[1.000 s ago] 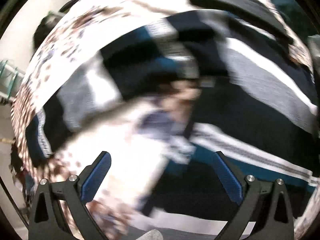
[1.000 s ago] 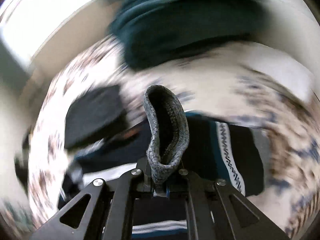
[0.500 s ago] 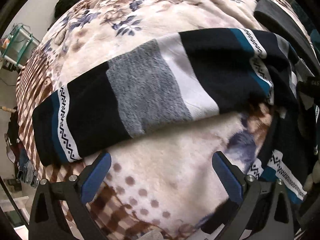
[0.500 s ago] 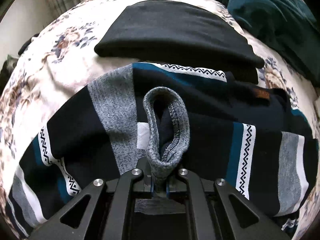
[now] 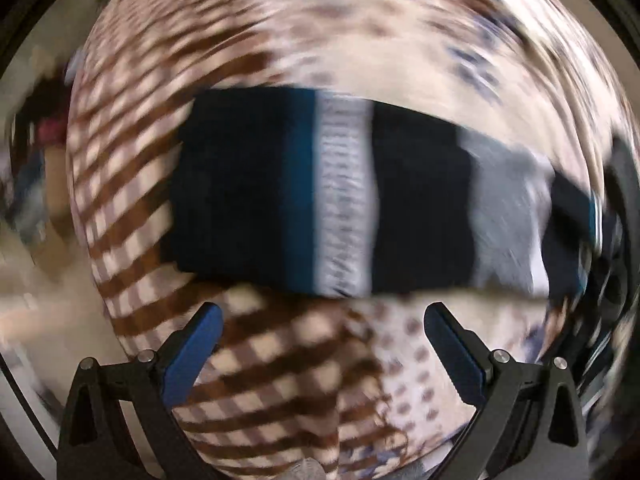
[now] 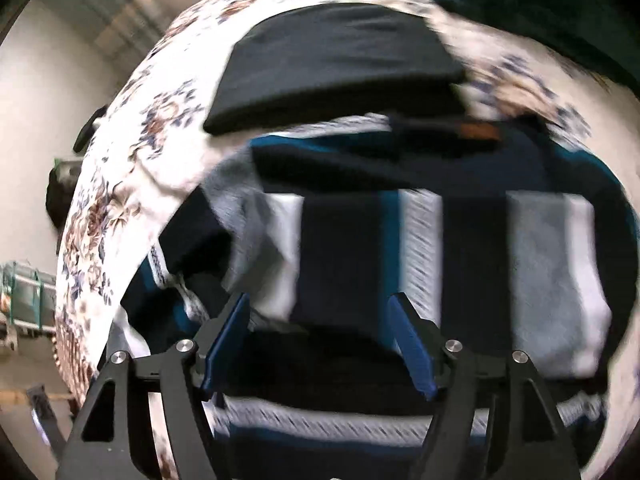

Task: Fold small clothes

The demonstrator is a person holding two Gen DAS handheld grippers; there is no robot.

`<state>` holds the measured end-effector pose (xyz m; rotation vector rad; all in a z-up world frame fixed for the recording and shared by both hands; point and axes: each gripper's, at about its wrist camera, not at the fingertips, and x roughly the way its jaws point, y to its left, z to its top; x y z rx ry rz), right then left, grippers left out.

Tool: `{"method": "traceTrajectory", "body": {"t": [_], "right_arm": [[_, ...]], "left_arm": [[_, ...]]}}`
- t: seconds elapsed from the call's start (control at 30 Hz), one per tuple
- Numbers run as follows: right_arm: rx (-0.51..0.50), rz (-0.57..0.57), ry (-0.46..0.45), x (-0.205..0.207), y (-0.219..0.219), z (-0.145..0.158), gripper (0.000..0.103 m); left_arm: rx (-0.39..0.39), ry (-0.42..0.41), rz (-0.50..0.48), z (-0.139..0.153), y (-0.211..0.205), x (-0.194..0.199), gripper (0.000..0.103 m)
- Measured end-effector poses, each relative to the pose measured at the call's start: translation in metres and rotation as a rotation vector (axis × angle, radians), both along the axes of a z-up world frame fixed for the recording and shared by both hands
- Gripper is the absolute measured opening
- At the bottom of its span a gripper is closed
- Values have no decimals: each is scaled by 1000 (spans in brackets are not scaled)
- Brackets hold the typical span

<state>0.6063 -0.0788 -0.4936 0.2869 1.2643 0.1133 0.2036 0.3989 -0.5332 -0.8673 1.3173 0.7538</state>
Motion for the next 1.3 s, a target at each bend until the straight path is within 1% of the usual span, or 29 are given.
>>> {"method": "traceTrajectory", "body": {"t": [0.1,0.17,0.27,0.3,0.33,0.37,0.4,0.43,0.47,0.5,0.53,0.57,0.63,0.7,0.73,0.8,0.83,0.87,0.93,0.97,1.0,1.03,1.07,1.1,1.17,1.23,1.3], "right_arm": [[-24,-85,57,-25,-33,2,75],[-35,-137,84,-37,-50,-1,75],[-81,-181,115,-47,-63,-9,75],[-98,-198,120,-49,-65,-11,75],[-119,-211,125,-49,-65,-13,75],[-142,-223,128,-50,-65,-14,75],[-178,-231,132,-49,-63,-15,75],[-216,-234,140,-47,-60,-17,75],[-260,-241,157,-44,-59,-19,75],[-277,-249,168,-41,-57,-21,75],[-283,-260,176,-39,-57,-22,75],[-291,-279,178,-37,-58,-22,75],[-269,-304,176,-33,-60,-21,75],[-251,-310,164,-30,-61,-18,76],[-247,-310,157,-30,-61,-16,76],[-235,-305,141,-30,-64,-14,76],[-234,-302,139,-31,-67,-14,76],[-230,-301,140,-32,-70,-15,76],[-199,-305,148,-36,-80,-18,76],[-189,-309,153,-38,-87,-20,76],[-182,-315,160,-40,-96,-21,76],[-170,-323,164,-42,-104,-21,76],[-157,-332,165,-43,-114,-21,76],[-151,-340,167,-45,-125,-20,76],[-138,-350,169,-49,-145,-19,76],[-130,-356,173,-53,-165,-21,76],[-122,-367,180,-58,-185,-24,76]], "left_arm": [[-68,-79,207,-18,44,-27,103],[-95,-123,308,-30,68,-36,103],[-102,-164,426,-41,95,-45,103],[-100,-181,484,-43,104,-47,103],[-92,-194,516,-45,118,-58,99],[-72,-200,551,-44,127,-59,90],[-51,-200,562,-42,133,-59,82],[-13,-194,560,-38,142,-57,56],[20,-191,549,-34,151,-55,24],[51,-219,517,-30,162,-50,15],[75,-229,491,-25,163,-44,8],[111,-233,460,-19,170,-39,7],[184,-270,382,-2,180,-24,6],[254,-298,291,23,173,-4,6],[293,-323,239,41,156,12,6],[367,-373,123,71,146,36,6],[386,-395,75,88,110,62,6],[405,-420,19,103,84,66,6],[448,-457,-115,136,26,95,6],[452,-481,-182,142,5,107,6],[452,-508,-253,151,-22,122,6],[433,-534,-309,158,-52,128,6],[395,-556,-370,164,-89,140,6],[339,-573,-429,160,-120,155,6],[266,-584,-507,151,-174,175,6],[227,-576,-600,142,-245,192,6],[195,-570,-680,126,-300,203,6]]}}
